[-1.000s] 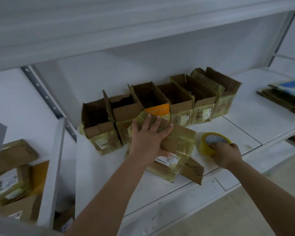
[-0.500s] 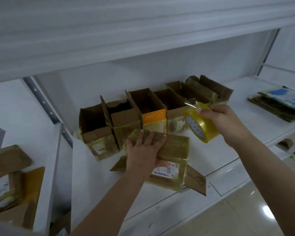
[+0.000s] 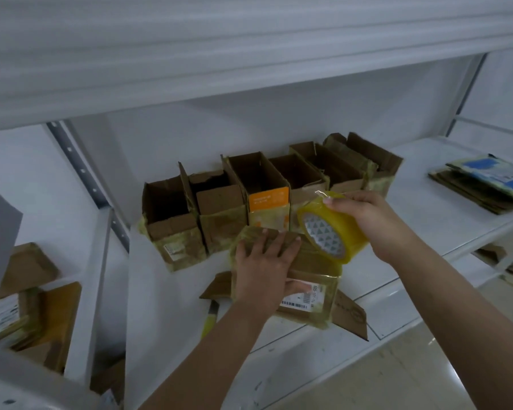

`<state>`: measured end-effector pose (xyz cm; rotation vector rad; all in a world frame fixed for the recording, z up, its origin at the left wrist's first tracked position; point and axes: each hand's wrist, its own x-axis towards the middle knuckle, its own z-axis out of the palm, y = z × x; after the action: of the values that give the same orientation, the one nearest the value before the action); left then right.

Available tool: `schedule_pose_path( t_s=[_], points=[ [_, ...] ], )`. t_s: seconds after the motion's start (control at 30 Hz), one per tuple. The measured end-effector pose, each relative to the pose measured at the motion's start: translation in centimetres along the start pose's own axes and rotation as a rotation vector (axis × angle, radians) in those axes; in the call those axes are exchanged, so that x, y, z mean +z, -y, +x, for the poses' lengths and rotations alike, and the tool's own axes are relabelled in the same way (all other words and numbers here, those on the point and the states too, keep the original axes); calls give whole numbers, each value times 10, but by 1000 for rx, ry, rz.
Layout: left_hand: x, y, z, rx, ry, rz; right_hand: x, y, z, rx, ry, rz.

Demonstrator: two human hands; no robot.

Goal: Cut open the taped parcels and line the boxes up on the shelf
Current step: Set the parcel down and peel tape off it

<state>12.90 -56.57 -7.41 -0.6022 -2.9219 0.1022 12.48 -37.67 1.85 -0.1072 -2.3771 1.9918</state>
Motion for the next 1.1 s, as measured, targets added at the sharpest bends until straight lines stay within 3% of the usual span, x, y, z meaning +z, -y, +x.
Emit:
schedule_pose_path(
  t_s=[0.2, 0.33, 0.4, 0.47, 0.53, 0.8, 0.93, 1.03, 1.1],
  points=[
    [-1, -1, -39, -3, -98, -53, 12, 3, -10, 34, 79, -42],
    [-4, 6, -53, 16, -30, -177, 20, 7, -17, 35, 175, -114],
    [-15, 12, -56, -33, -18, -532, 21, 8, -20, 25, 203, -126],
    [-29, 15, -56, -151, -23, -1043, 23, 11, -26, -4, 242, -134],
    [-38, 12, -54, -206, -37, -1337, 26, 12, -30, -25, 291, -167],
    [-50, -5, -41, -227, -135, -1511, 36, 19, -38, -94, 412, -353],
    [-50, -2, -34, -218, -177, -1558, 41, 22, -36, -63, 390, -486],
    [-47, 2, -30, -184, -238, -1518, 37, 27, -34, -2, 402, -421],
    [-43, 9, -29, -182, -284, -1443, 28, 27, -31, -39, 527, -372]
  ],
)
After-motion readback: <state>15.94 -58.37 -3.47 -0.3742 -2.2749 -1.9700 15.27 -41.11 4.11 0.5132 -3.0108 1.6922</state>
